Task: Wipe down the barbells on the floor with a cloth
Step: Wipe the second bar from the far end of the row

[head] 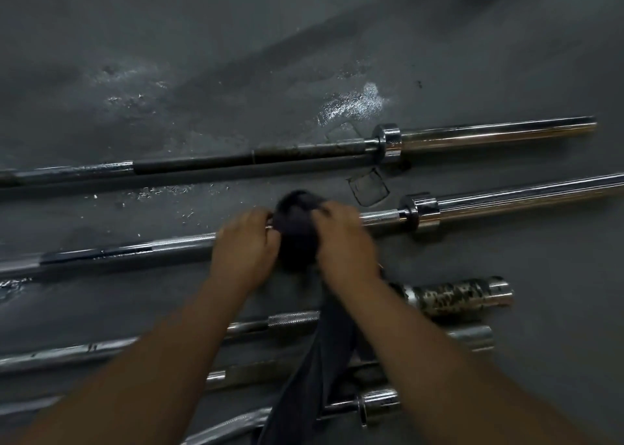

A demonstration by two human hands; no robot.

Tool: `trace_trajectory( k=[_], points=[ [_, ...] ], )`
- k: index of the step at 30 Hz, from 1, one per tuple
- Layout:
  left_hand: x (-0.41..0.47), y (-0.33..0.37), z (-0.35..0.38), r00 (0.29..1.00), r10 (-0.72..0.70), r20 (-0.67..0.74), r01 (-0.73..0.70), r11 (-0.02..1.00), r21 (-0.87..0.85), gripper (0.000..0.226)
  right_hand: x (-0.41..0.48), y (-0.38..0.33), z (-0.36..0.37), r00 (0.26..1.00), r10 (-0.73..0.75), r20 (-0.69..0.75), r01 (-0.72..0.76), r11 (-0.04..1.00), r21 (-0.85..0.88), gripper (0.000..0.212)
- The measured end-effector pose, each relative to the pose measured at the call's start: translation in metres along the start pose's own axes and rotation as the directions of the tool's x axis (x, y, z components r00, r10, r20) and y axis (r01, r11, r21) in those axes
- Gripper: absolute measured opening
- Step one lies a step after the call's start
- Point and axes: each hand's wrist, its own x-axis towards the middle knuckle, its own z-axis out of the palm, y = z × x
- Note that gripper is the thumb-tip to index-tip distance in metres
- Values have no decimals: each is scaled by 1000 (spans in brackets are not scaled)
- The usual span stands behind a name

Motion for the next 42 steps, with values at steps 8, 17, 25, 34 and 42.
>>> trace_trajectory(
  k=[8,17,25,34,42],
  points=[
    [-40,14,-1,999,-23,34,22,999,41,48,-41,-18,12,999,-13,49,13,1000,4,66],
    [-103,5,24,990,108,90,-117,988,96,82,-54,56,-12,934,356,-32,-357,932,-67,43],
    [-83,-20,24,967,195,163,-215,969,119,86,-40,-4,-7,992,35,122,-32,999,-25,45],
    [-17,-13,8,989,145,-23,-145,989,33,73,5,8,-2,977,156,-144,-141,984,108,42],
    [37,-23,-1,992,127,22,-128,982,137,81,41,68,-23,881,420,-216,-395,906,151,41]
  ],
)
